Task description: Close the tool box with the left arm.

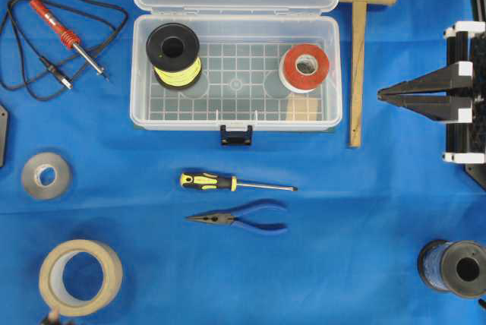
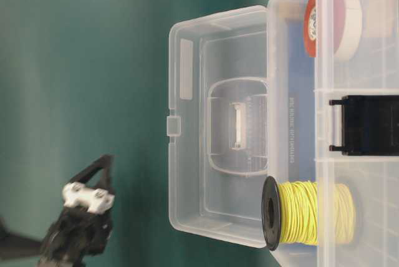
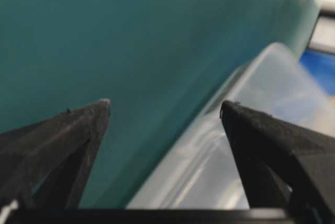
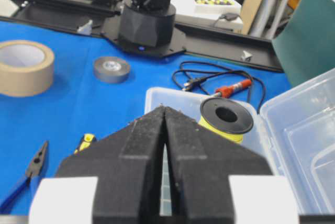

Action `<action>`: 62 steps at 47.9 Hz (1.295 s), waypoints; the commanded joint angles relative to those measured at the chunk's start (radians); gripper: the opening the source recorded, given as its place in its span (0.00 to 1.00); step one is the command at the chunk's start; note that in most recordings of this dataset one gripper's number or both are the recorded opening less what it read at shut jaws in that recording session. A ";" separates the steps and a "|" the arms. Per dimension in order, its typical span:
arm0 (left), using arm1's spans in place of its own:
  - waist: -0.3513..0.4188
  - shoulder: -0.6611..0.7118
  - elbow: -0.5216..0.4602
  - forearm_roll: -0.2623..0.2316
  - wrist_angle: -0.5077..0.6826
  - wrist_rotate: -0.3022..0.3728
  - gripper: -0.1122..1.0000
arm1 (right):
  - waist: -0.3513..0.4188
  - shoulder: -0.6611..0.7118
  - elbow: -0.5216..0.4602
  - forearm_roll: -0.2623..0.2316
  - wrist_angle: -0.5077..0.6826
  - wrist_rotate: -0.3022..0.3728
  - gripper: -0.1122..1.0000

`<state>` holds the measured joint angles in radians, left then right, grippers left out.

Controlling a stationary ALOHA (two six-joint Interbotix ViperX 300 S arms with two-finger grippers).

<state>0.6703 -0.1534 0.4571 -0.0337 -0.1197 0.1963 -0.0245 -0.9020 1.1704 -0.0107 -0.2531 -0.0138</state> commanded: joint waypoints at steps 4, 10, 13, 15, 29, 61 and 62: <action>0.038 0.078 -0.149 0.000 0.167 0.029 0.93 | -0.003 0.009 -0.017 -0.005 -0.003 -0.003 0.10; 0.049 0.146 -0.219 0.000 0.278 0.037 0.93 | -0.009 0.012 -0.015 -0.005 0.003 -0.003 0.10; 0.049 0.178 -0.249 0.000 0.344 0.064 0.93 | -0.011 0.014 -0.015 -0.005 0.005 -0.003 0.10; 0.049 0.193 -0.262 0.000 0.374 0.071 0.93 | -0.011 0.015 -0.015 -0.005 0.006 -0.003 0.10; 0.041 0.230 -0.291 0.000 0.497 0.081 0.93 | -0.018 0.017 -0.015 -0.006 0.014 -0.003 0.10; -0.135 0.130 -0.310 0.000 0.706 0.097 0.93 | -0.025 0.017 -0.015 -0.006 0.020 -0.005 0.10; -0.141 0.123 -0.308 0.000 0.712 0.097 0.93 | -0.025 0.015 -0.014 -0.005 0.021 -0.005 0.10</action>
<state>0.5860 0.0215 0.1641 -0.0291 0.5768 0.2915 -0.0476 -0.8897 1.1704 -0.0153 -0.2301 -0.0169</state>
